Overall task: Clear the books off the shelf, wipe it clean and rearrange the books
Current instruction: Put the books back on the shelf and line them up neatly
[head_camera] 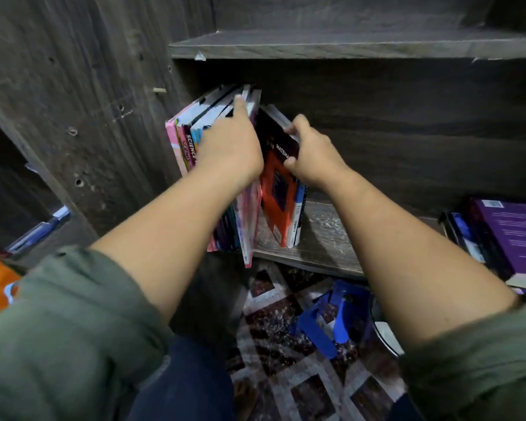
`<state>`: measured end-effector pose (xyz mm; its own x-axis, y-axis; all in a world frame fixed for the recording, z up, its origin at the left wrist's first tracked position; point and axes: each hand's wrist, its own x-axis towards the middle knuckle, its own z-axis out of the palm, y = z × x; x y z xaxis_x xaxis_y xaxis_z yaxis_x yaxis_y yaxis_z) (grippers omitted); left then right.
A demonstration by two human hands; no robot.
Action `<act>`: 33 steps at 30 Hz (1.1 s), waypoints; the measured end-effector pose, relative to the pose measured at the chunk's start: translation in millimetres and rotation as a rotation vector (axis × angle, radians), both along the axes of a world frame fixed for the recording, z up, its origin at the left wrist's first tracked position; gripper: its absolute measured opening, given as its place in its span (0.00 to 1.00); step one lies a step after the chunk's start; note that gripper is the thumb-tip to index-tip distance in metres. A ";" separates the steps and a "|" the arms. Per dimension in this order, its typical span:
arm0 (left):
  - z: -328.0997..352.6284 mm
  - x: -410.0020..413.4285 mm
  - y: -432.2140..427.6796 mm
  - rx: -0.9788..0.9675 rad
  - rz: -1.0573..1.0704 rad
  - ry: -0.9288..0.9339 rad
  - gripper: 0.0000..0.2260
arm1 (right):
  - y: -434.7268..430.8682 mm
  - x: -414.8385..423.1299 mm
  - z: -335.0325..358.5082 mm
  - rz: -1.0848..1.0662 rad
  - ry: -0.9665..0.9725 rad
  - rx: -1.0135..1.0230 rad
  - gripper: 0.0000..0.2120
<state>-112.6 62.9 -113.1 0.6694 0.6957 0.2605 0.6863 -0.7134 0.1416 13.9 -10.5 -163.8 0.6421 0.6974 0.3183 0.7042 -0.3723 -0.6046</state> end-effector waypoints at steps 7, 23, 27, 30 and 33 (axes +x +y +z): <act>-26.3 30.4 11.7 -0.040 -0.090 -0.072 0.35 | 1.3 7.5 -6.6 0.033 -0.044 -0.016 0.21; -98.4 -42.4 37.7 0.260 -0.224 -0.559 0.19 | -14.7 -29.1 -127.5 0.204 0.440 -0.071 0.56; -95.2 -42.1 49.0 0.278 -0.210 -0.594 0.19 | 0.1 -38.8 -133.3 0.145 0.388 0.000 0.62; -94.0 -41.7 57.6 0.283 -0.209 -0.639 0.24 | 13.1 -45.3 -139.8 0.097 0.359 0.024 0.61; -91.9 -42.2 65.9 0.308 -0.259 -0.627 0.28 | 21.9 -43.1 -143.0 0.032 0.310 0.071 0.53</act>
<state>-154.8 128.8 -205.1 0.4635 0.3700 0.8051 0.3472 -0.9118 0.2192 -29.2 11.4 -306.8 0.6938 0.7022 0.1597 0.4935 -0.3020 -0.8156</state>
